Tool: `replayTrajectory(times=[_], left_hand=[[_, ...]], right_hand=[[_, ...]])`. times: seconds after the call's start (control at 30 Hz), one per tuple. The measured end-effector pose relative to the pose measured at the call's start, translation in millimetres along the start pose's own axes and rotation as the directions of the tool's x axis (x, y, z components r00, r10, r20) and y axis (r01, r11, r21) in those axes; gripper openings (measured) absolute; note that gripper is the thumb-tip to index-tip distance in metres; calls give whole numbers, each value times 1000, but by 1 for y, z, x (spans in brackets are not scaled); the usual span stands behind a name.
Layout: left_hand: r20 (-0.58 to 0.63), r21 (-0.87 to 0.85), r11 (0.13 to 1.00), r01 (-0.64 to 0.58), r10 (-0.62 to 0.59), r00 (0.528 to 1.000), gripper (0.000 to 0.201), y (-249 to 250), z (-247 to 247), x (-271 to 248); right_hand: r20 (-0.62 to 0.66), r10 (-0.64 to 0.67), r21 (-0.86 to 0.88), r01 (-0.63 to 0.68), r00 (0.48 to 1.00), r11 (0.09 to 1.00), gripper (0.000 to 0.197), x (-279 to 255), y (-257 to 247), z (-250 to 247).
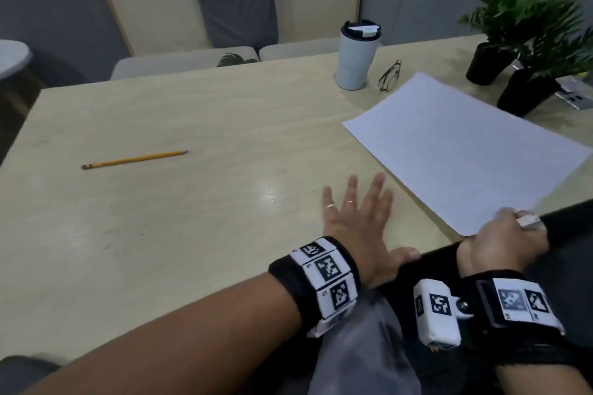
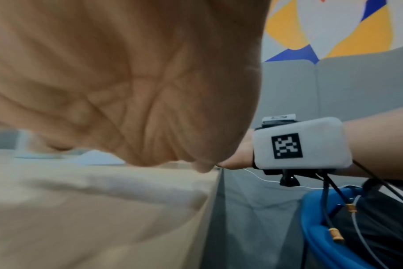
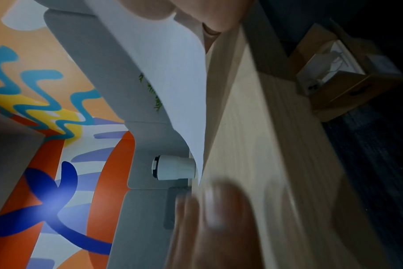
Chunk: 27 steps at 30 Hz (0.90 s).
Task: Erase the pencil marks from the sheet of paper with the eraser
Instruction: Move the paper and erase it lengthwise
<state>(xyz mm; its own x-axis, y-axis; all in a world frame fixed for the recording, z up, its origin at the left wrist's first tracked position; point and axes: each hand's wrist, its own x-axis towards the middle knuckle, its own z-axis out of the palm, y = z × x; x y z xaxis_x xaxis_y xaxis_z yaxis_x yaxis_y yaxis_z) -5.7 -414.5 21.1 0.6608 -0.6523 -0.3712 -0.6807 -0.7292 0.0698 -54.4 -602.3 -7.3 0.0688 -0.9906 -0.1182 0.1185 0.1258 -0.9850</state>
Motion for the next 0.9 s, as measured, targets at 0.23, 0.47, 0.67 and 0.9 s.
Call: replayTrajectory(times=[0.23, 0.47, 0.67, 0.9], left_hand=[[73, -61, 998, -31, 35, 997, 90, -54, 13, -13], [-83, -30, 961, 276, -277, 957, 113, -92, 10, -38], [86, -111, 983, -145, 155, 984, 90, -70, 18, -32], [74, -30, 955, 295, -293, 953, 106, -191, 29, -102]], right_hand=[[94, -63, -6, 64, 994, 998, 22, -14, 9, 0], [82, -48, 22, 46, 996, 999, 22, -23, 10, 6], [359, -93, -15, 105, 929, 994, 21, -31, 17, 3], [507, -44, -356, 255, 861, 899, 59, -62, 45, -3]])
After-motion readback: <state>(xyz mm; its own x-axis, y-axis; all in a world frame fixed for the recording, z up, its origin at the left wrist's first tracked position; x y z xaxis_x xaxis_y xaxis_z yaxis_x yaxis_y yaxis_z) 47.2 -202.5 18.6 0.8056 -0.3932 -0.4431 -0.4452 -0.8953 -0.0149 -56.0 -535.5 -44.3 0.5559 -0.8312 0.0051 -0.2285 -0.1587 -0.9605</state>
